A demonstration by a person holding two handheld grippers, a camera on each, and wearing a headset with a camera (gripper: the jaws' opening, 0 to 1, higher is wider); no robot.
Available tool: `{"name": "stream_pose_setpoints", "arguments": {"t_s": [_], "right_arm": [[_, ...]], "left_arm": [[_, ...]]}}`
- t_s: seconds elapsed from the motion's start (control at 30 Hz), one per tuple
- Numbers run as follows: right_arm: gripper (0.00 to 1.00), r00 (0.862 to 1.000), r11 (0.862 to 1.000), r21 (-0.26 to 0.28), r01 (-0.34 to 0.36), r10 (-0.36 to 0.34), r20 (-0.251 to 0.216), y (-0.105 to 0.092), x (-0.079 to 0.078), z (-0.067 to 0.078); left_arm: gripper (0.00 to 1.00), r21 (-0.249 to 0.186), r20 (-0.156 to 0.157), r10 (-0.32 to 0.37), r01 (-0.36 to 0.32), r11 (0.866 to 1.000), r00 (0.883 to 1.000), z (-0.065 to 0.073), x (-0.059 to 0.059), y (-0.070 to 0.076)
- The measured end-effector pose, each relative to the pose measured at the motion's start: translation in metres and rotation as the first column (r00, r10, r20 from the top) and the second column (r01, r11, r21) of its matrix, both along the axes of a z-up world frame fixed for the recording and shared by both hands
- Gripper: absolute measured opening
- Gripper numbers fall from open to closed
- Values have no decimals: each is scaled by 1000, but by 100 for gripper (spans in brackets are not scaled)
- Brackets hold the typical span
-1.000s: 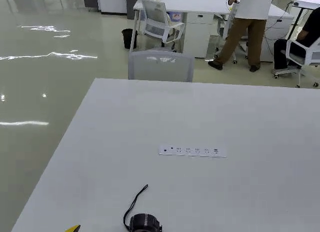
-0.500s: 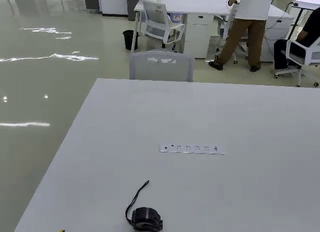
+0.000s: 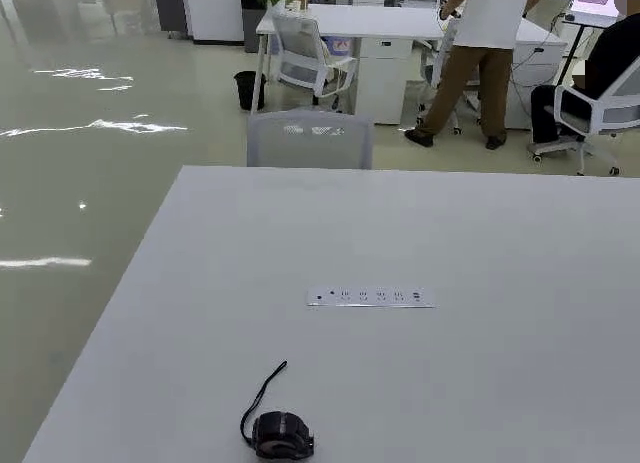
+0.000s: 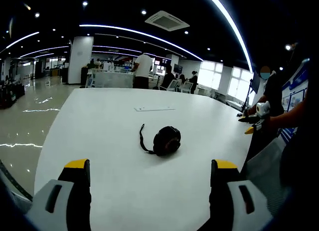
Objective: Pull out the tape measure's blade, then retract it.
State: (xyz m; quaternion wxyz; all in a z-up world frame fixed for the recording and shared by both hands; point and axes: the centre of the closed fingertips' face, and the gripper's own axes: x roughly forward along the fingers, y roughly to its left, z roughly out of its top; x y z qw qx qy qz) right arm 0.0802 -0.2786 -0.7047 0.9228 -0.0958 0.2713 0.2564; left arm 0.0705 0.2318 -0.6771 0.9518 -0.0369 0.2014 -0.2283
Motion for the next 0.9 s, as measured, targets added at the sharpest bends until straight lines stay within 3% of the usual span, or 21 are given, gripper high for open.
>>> {"name": "stream_pose_setpoints", "arguments": {"t_s": [0.1, 0.2, 0.4, 0.53, 0.73, 0.83, 0.9], "right_arm": [[100, 999, 999, -28, -31, 31, -13, 11, -6, -8], [100, 999, 998, -32, -45, 44, -6, 19, -6, -7], [100, 997, 998, 25, -65, 66, -27, 32, -2, -3], [100, 997, 997, 7, -71, 71, -32, 32, -1, -6], [100, 998, 998, 10, -60, 60, -35, 32, -5, -8], [100, 997, 998, 5, -62, 62, -41, 31, -8, -12], [100, 997, 998, 2, -67, 67, -45, 30, -10, -15]], "left_arm": [[99, 13, 15, 8, -8, 1000, 1000, 5, -2, 5], [99, 5, 23, 6, -6, 1000, 1000, 9, -3, 5], [99, -12, 0, 2, -2, 1000, 1000, -8, -1, 17], [99, -22, -17, 10, -11, 1000, 1000, -2, -4, 12], [99, -17, -21, -7, 6, 1000, 1000, -11, 2, 11], [99, -20, -29, -15, 14, 1000, 999, -12, 2, 4], [99, -14, -18, -20, 20, 1000, 1000, -9, 2, -1]]}}
